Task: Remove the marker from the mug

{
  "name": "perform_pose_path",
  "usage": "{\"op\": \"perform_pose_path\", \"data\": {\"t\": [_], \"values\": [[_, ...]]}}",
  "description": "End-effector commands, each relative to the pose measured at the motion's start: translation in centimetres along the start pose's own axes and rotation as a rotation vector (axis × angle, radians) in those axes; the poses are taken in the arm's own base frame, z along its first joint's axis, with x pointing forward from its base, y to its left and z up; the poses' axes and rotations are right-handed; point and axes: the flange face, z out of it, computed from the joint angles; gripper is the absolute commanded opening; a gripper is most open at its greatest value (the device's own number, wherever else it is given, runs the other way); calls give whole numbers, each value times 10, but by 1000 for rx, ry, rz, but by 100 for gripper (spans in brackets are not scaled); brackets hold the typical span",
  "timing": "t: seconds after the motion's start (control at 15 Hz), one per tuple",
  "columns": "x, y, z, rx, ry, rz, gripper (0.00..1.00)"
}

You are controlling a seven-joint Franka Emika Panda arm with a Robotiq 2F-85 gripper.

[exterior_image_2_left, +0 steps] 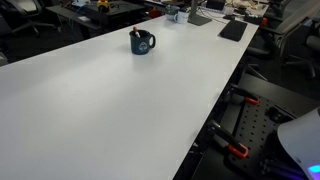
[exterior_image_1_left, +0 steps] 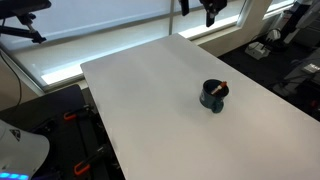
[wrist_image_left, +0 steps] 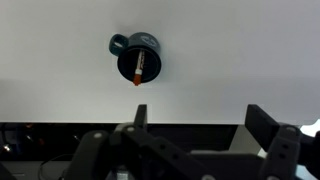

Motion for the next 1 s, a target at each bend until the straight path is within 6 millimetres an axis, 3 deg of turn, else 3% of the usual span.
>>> {"op": "perform_pose_path", "data": {"t": [0.0, 0.27, 0.6, 0.93], "values": [[15, 7, 38, -29, 21, 41, 93], [23, 16, 69, -42, 24, 80, 89], [34, 34, 97, -72, 4, 130, 92], [38, 46, 126, -68, -18, 140, 89]]}}
